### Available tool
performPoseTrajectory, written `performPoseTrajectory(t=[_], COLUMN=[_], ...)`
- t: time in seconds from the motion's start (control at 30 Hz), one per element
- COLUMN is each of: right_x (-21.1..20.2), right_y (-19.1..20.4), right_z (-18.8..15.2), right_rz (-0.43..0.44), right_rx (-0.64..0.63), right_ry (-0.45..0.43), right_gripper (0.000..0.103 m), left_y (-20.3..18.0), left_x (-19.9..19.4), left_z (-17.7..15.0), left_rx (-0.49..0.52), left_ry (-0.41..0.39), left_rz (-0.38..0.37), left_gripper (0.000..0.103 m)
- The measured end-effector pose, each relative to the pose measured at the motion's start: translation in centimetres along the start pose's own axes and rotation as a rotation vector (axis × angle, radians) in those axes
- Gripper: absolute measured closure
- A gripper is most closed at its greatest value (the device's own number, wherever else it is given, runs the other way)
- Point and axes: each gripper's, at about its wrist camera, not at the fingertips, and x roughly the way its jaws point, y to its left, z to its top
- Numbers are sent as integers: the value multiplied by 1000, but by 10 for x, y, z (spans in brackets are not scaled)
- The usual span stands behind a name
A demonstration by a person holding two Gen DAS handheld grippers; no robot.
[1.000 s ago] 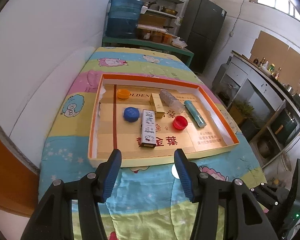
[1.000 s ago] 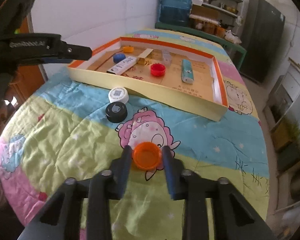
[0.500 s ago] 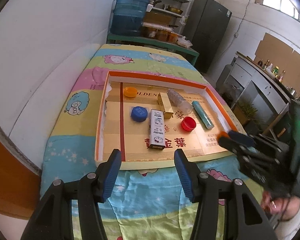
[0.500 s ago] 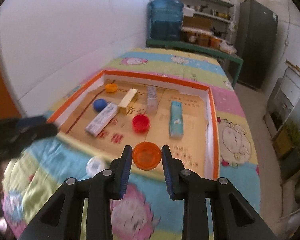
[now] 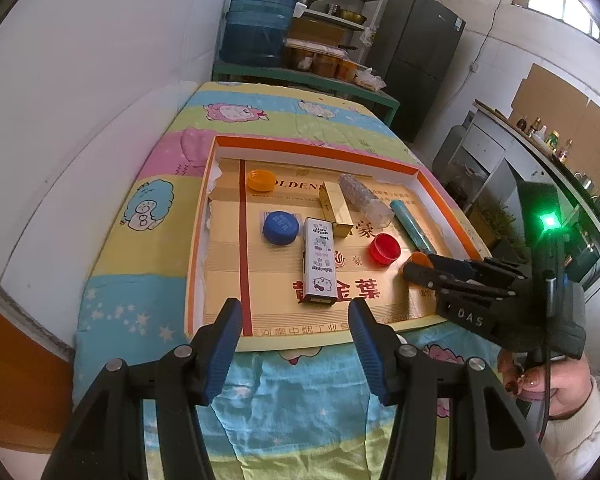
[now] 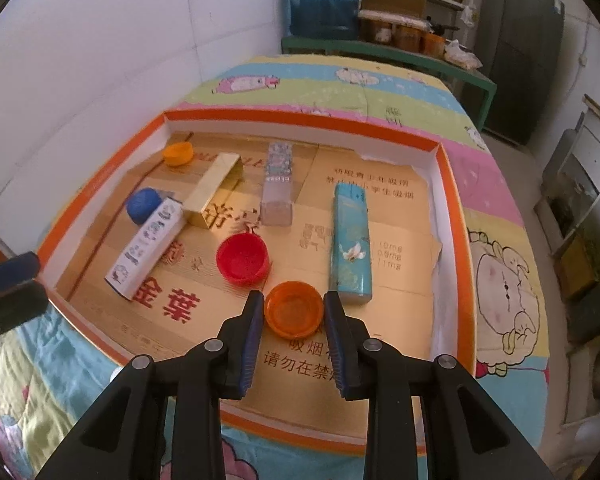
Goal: Organize rigid objects
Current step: 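Lower the orange cap into the tray and open the right tool, then grasp the black cap on the quilt with the right tool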
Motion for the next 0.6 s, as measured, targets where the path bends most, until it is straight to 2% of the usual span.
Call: performPoseTrajectory(t=[0.07, 0.3, 0.37, 0.5, 0.6], right_x=[-3, -45, -55, -73, -81], right_y=[0, 3, 8, 25, 38], right_z=[-2, -22, -31, -49, -59], right_rz=[5, 77, 110, 102, 141], right_rx=[6, 51, 63, 38, 22], right_ry=[-13, -119, -121, -137, -133], right_gripper=[59, 57, 57, 53, 53], left_y=[1, 0, -1, -3, -3], left_x=[-1, -13, -16, -23, -28], left_z=[0, -2, -3, -7, -10], left_rx=[-1, 3, 7, 17, 17], left_ry=[-4, -28, -34, -45, -49], left_rz=[-3, -1, 0, 7, 7], left_gripper=[48, 48, 48, 48, 48])
